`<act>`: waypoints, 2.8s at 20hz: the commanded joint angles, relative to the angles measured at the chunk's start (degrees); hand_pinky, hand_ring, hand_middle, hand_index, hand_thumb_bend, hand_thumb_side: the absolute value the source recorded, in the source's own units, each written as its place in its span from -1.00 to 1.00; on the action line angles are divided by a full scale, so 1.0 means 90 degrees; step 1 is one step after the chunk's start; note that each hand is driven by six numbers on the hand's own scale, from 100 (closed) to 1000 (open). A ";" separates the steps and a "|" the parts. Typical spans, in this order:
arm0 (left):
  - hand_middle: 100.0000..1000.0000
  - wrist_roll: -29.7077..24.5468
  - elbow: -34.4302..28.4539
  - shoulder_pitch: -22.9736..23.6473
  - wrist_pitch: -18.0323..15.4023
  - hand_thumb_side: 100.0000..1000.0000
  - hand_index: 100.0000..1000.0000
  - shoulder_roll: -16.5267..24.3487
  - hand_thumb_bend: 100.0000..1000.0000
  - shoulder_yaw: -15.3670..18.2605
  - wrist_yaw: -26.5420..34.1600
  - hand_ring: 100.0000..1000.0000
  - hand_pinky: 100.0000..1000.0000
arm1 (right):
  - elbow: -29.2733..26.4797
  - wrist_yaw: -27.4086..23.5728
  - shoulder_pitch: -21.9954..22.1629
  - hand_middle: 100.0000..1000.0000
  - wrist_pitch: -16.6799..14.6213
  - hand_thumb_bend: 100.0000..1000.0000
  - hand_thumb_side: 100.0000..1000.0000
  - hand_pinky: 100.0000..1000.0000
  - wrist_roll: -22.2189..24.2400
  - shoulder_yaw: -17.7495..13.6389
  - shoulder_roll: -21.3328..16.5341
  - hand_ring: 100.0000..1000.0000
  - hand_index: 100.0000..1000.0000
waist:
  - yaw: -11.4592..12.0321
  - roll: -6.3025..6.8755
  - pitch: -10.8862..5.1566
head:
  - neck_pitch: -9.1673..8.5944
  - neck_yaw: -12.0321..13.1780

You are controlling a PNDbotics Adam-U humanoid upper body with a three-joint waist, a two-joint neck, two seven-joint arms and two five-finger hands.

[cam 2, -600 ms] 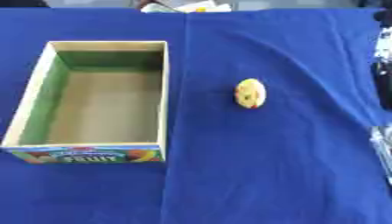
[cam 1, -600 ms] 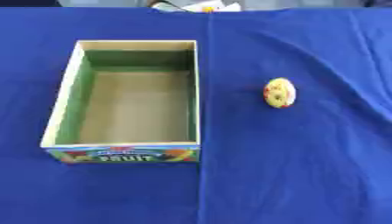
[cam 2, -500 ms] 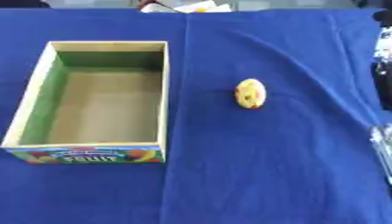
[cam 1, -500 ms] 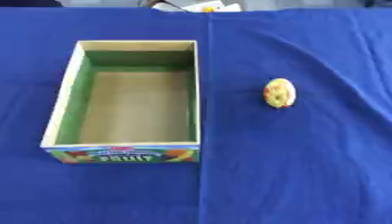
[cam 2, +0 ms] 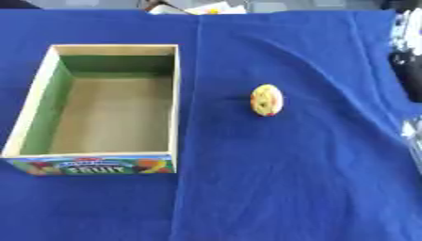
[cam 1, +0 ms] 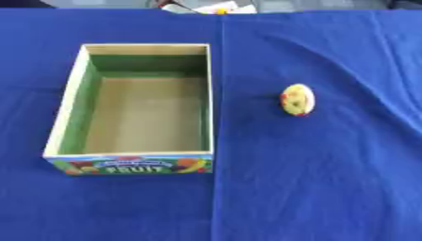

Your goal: Pick up objects on the table and place them in the box.

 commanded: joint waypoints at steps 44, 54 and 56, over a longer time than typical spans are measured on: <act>0.62 -0.0220 -0.0109 -0.0016 0.0081 1.00 0.44 0.0174 -1.00 -0.0161 0.0170 0.64 0.03 | 0.2688 0.1248 -0.2785 0.82 0.0603 -1.00 0.66 0.89 0.4039 0.3535 -0.1784 0.80 1.00 | 0.0290 -0.0143 -0.0285 | 0.0011 -0.0322; 0.62 -0.0215 -0.0109 0.0000 0.0090 1.00 0.44 0.0170 -1.00 -0.0155 0.0150 0.64 0.03 | 0.3142 0.0949 -0.3004 0.87 0.0871 -0.71 1.00 0.92 0.4932 0.3429 -0.1592 0.84 1.00 | 0.0279 -0.0151 -0.0272 | 0.0025 -0.0310; 0.62 -0.0213 -0.0109 0.0001 0.0091 1.00 0.44 0.0170 -1.00 -0.0154 0.0148 0.64 0.03 | 0.3073 0.0872 -0.3024 0.87 0.0949 -0.71 1.00 0.92 0.5114 0.3384 -0.1601 0.84 1.00 | 0.0276 -0.0151 -0.0273 | 0.0026 -0.0307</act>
